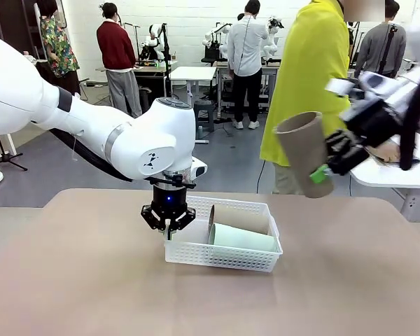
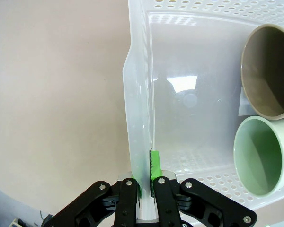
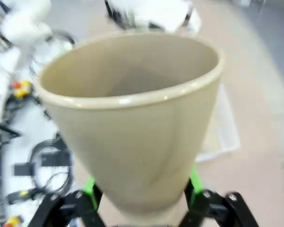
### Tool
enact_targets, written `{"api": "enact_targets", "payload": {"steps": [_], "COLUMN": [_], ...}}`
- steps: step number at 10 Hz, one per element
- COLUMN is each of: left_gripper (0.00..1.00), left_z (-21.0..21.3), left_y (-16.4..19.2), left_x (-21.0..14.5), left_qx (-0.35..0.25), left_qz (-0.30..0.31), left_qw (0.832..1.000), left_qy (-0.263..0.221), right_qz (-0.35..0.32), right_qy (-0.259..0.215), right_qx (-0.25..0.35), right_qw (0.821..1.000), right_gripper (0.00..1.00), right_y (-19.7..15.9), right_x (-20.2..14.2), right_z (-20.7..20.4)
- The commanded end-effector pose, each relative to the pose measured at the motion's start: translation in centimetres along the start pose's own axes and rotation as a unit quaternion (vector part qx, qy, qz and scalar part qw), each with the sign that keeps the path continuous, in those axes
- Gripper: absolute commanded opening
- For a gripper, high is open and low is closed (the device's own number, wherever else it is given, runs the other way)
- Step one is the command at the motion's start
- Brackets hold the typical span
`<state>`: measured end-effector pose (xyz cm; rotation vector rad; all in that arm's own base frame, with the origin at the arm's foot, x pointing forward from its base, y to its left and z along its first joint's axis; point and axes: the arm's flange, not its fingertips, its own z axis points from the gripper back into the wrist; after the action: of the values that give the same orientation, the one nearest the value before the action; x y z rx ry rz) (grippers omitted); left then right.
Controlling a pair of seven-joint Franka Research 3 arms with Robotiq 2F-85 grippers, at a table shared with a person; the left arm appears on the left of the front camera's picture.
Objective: Clean and organize the cups into the basket.
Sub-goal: Pick up the Reusable plastic cup from the right side of the table and stack it inside the Organizing basket in the center of the table.
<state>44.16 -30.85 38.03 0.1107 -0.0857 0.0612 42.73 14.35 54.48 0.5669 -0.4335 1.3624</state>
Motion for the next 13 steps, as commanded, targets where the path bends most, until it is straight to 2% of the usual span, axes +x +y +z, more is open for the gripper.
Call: {"api": "enact_targets", "payload": {"steps": [1, 4, 7, 10, 13], "left_gripper": [0.0, 0.0, 0.0, 0.0, 0.0], "left_z": [0.0, 0.0, 0.0, 0.0, 0.0], "left_y": [0.1, 0.1, 0.1, 0.1, 0.1], "left_x": [0.0, 0.0, 0.0, 0.0, 0.0], "left_qx": [0.0, 0.0, 0.0, 0.0, 0.0], "left_qz": [0.001, 0.001, 0.001, 0.001, 0.001], "left_qw": [1.0, 1.0, 1.0, 1.0, 1.0], "left_qy": [-0.001, -0.001, -0.001, -0.001, -0.001], "right_qz": [-0.046, -0.077, -0.054, -0.017, 0.027], "right_qy": [0.107, 0.2, 0.26, 0.277, 0.257], "right_qx": [0.055, 0.075, 0.072, 0.084, 0.094], "right_qw": [0.992, 0.974, 0.961, 0.957, 0.962], "right_gripper": [0.81, 0.81, 0.81, 0.81, 0.81], "right_y": [-3.9, -6.6, -8.7, -10.5, -11.0], "right_x": [2.7, 6.2, 7.1, 6.2, 5.3], "right_z": [-1.5, -6.1, -10.9, -14.9, -17.7]}}
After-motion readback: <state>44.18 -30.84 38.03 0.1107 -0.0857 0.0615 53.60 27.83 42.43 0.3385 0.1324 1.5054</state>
